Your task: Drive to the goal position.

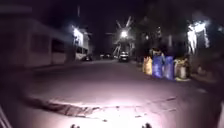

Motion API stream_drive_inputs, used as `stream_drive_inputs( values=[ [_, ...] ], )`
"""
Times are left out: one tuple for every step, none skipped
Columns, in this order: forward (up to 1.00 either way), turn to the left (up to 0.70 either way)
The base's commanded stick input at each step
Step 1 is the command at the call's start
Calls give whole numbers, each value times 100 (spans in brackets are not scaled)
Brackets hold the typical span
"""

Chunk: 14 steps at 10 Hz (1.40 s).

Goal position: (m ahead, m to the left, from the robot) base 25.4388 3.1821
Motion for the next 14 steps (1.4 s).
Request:
stream_drive_inputs(
  values=[
    [85, -14],
    [85, 0],
    [85, 0],
    [85, 0],
    [85, 0],
    [85, 0],
    [85, 0],
    [85, 0],
    [85, 0],
    [85, 0],
    [85, 0],
    [85, 0],
    [85, 0],
    [85, 0]
  ],
)
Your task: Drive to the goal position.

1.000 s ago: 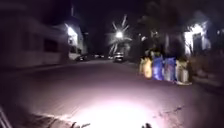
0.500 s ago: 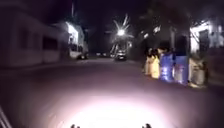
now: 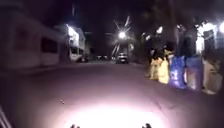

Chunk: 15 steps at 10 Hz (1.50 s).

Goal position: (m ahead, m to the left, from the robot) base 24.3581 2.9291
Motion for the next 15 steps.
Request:
stream_drive_inputs(
  values=[
    [85, 0],
    [85, 0],
    [85, 0],
    [85, 0],
    [85, 0],
    [85, 0],
    [85, 0],
    [85, 0],
    [85, -2],
    [85, -17],
    [85, -34],
    [85, -31],
    [85, -13],
    [85, 0],
    [85, 0]
  ],
)
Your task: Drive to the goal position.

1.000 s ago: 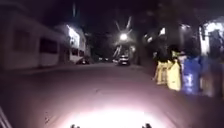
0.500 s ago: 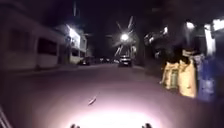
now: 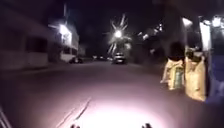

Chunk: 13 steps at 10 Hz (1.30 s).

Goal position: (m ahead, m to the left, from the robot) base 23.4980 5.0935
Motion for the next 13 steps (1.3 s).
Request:
stream_drive_inputs(
  values=[
    [85, 0],
    [85, 0],
    [85, 0],
    [85, 0],
    [85, 0],
    [85, 0],
    [85, 0],
    [85, 0],
    [85, 0],
    [85, 0],
    [85, 0],
    [85, 0],
    [85, 0]
  ],
)
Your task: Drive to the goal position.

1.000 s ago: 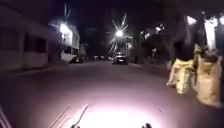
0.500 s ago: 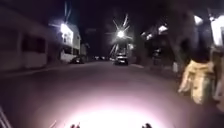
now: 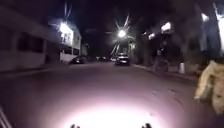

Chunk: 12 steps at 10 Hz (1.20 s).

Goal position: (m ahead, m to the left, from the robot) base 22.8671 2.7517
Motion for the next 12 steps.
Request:
stream_drive_inputs(
  values=[
    [85, 0],
    [85, 0],
    [85, 0],
    [85, 0],
    [85, 0],
    [85, 0],
    [85, 0],
    [85, 0],
    [85, 0],
    [85, 0],
    [85, 0],
    [85, 0]
  ],
)
